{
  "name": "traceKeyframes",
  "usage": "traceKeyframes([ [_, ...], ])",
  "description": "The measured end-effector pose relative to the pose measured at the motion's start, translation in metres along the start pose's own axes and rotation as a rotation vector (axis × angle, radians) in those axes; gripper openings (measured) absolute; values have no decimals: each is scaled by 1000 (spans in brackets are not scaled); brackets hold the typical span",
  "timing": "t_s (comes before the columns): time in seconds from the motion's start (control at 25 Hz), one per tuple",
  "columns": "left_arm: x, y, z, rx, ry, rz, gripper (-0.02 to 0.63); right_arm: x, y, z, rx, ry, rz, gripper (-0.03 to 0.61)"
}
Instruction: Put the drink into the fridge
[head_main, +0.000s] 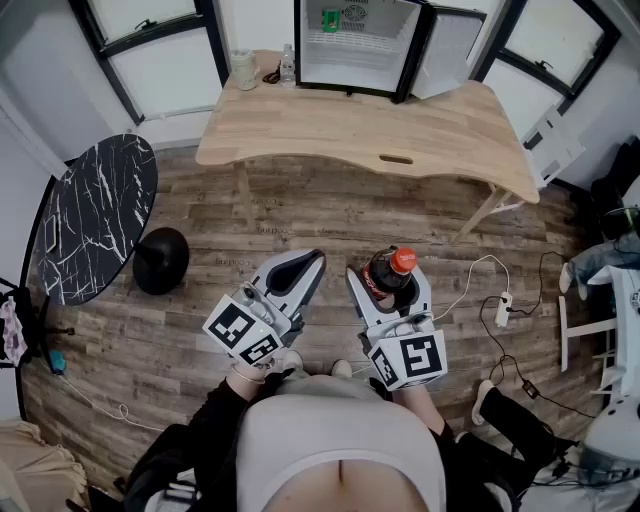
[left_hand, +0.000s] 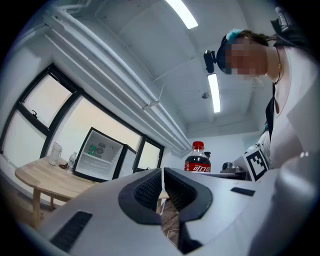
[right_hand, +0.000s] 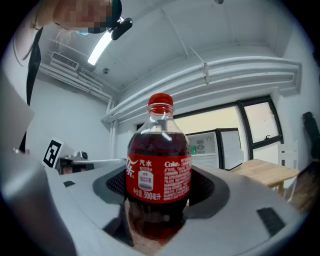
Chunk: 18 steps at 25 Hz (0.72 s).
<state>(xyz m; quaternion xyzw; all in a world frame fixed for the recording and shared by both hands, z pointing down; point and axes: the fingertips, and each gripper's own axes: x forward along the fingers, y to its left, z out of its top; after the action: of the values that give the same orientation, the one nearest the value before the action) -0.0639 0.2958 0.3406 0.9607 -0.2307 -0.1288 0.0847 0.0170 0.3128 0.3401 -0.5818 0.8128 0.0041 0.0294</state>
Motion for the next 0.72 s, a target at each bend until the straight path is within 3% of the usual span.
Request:
traceKeyframes([
  [0.48, -15, -3, 4, 10, -3, -2, 11, -3, 16, 3, -1, -20, 0, 325],
  [0.72, -23, 7, 7, 8, 1, -11, 11, 6, 23, 1, 53, -25, -20, 325],
])
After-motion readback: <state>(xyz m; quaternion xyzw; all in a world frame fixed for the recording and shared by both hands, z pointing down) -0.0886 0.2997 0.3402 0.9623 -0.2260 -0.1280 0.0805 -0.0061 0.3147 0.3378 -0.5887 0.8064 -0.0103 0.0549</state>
